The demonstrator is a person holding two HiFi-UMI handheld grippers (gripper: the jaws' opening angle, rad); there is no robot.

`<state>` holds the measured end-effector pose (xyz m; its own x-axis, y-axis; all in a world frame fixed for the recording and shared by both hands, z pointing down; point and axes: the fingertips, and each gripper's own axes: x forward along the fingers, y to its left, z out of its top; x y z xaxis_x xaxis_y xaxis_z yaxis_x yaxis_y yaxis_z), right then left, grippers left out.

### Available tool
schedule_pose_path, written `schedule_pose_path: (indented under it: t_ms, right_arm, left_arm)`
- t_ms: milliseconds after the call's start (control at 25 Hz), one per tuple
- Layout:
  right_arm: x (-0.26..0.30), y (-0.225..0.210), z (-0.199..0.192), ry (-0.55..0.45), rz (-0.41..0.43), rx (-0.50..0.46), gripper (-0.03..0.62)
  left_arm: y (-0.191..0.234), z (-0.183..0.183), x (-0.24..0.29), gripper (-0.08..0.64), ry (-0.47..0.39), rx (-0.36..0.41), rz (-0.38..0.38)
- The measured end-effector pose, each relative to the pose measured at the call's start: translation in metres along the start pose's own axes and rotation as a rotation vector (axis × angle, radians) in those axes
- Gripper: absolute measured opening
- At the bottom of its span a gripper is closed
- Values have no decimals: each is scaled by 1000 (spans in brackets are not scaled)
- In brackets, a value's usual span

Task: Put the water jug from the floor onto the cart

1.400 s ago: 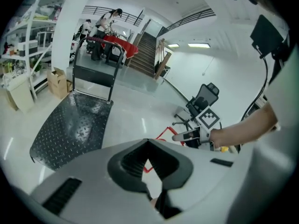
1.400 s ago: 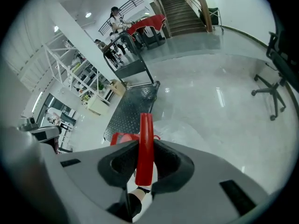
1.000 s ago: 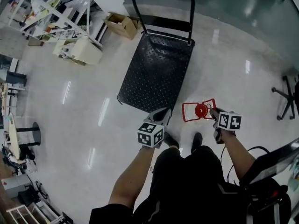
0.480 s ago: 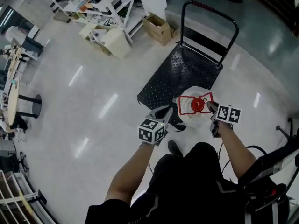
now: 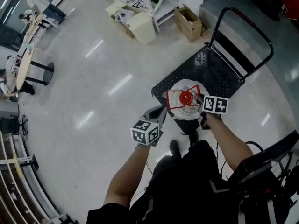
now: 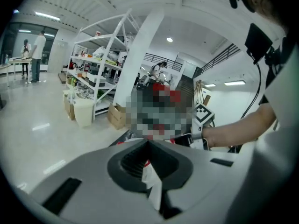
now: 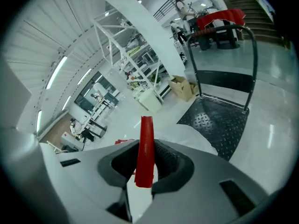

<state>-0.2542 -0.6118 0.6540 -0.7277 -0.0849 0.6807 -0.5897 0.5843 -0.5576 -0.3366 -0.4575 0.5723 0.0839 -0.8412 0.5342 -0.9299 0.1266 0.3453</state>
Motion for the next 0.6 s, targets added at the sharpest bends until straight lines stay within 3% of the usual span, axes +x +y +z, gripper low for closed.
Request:
schedule_pose_path:
  t_ms: [280,600]
  right_arm:
    - [74,27,0,118,53,-78,83]
    - [126,12,4,169,81,-108,83]
  left_arm:
    - [48,-5,-5,-5,-17,-106,139]
    - [72,-33,0,-5,8,-174,203]
